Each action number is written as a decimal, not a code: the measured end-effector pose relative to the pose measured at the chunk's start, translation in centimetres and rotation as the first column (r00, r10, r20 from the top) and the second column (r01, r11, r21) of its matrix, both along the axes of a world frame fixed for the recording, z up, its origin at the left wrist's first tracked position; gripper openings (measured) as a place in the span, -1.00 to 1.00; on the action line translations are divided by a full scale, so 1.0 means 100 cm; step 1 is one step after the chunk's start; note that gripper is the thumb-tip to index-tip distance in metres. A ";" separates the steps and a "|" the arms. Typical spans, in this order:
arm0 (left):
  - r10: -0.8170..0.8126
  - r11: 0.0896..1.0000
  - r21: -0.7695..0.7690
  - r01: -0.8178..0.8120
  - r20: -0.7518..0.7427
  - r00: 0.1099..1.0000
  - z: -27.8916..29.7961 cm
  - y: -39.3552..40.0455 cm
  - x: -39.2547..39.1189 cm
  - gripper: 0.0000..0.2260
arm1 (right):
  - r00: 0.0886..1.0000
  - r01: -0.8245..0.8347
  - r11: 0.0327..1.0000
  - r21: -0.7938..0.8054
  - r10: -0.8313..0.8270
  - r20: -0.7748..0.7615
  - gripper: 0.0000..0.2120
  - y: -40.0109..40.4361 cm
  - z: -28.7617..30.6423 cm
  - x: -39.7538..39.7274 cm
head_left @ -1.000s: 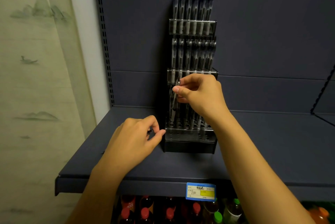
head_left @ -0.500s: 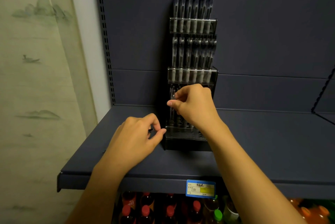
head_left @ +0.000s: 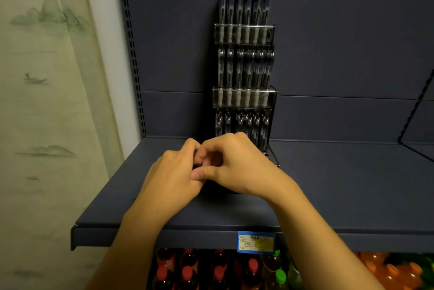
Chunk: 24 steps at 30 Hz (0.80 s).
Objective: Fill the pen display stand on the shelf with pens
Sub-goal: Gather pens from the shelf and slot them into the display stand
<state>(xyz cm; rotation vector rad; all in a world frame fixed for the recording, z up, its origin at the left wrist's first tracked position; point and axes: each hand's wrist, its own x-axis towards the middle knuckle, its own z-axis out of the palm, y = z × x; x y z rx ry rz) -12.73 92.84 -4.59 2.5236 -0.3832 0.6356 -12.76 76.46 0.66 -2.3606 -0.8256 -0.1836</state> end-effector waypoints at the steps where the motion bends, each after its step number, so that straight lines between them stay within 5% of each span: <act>1: 0.002 1.000 -0.006 -0.002 -0.006 1.000 0.000 -0.001 0.000 -0.84 | 1.000 -0.007 1.000 0.018 0.007 0.002 -0.85 0.000 -0.002 0.001; 10: 0.026 1.000 -0.001 -0.026 0.007 1.000 -0.003 -0.002 -0.003 -0.84 | 0.998 0.058 0.992 0.114 -0.059 0.009 -0.93 -0.011 -0.007 0.003; 17: 0.172 0.978 0.111 -0.177 0.055 0.984 -0.003 -0.003 -0.001 -0.84 | 0.966 0.121 0.890 0.439 -0.004 -0.258 -0.96 -0.022 -0.001 0.005; 24: 0.143 0.984 0.106 -0.146 0.036 0.989 -0.003 -0.010 0.001 -0.85 | 0.927 0.192 0.837 0.512 0.016 -0.374 -0.91 -0.018 -0.002 0.010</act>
